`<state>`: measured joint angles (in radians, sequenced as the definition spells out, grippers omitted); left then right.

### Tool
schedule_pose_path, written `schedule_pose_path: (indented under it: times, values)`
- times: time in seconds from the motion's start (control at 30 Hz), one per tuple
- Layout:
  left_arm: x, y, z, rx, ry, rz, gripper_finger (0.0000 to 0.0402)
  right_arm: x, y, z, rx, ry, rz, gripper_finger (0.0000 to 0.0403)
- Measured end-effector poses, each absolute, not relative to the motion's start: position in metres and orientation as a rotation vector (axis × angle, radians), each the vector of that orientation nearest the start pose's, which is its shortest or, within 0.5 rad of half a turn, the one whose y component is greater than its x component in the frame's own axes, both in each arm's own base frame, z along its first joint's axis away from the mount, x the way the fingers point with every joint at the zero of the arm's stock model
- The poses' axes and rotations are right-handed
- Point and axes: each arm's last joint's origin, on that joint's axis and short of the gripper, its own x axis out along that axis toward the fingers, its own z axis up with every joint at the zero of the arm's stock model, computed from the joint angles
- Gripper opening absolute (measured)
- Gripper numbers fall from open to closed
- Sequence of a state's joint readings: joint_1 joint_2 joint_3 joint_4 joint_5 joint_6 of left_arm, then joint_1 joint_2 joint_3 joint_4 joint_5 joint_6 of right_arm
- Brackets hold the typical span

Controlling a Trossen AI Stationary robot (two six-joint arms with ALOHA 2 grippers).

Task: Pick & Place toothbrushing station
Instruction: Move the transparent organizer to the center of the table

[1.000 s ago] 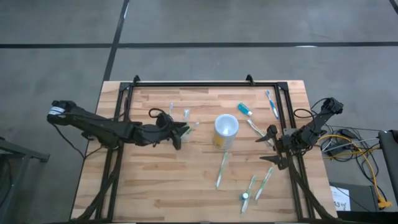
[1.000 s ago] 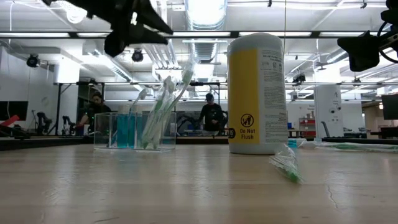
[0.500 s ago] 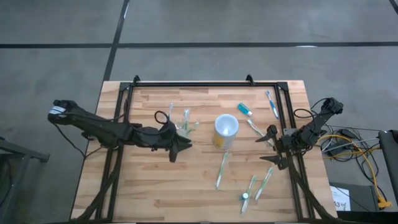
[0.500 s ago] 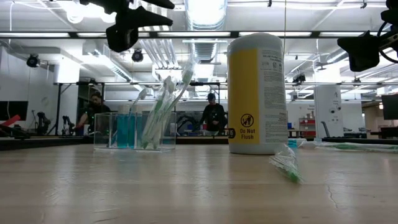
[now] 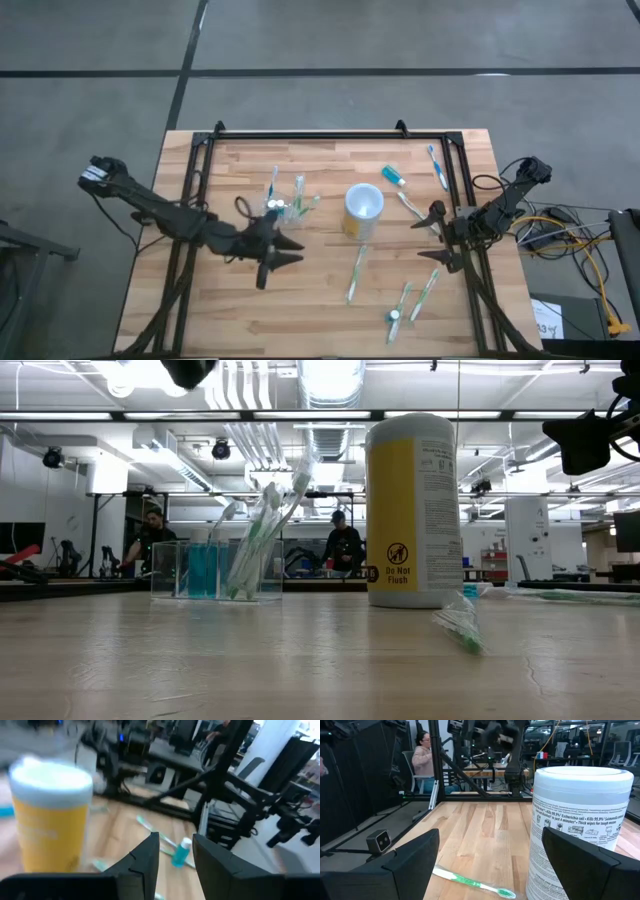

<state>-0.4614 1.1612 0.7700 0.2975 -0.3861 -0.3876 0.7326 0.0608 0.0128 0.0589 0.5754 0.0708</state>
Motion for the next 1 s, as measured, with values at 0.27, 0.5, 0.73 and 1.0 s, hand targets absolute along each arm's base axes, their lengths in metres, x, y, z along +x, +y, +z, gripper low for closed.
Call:
schedule_pose_path:
  times: [0.27, 0.5, 0.73, 1.0]
  values:
    - [0.208, -0.096, 0.321, -0.278, 0.044, -0.064, 0.0122, 0.082, 0.053, 0.169, 0.077, -0.003, 0.157, 0.0347]
    - [0.196, -0.087, 0.314, -0.394, 0.136, 0.080, 0.0122, 0.082, 0.053, 0.169, 0.077, -0.003, 0.157, 0.0347]
    - [0.191, -0.077, 0.295, -0.587, 0.192, 0.391, 0.0122, 0.082, 0.053, 0.169, 0.077, -0.003, 0.158, 0.0348]
    - [0.182, -0.069, 0.277, -0.670, 0.280, 0.552, 0.0122, 0.082, 0.053, 0.169, 0.077, -0.003, 0.158, 0.0346]
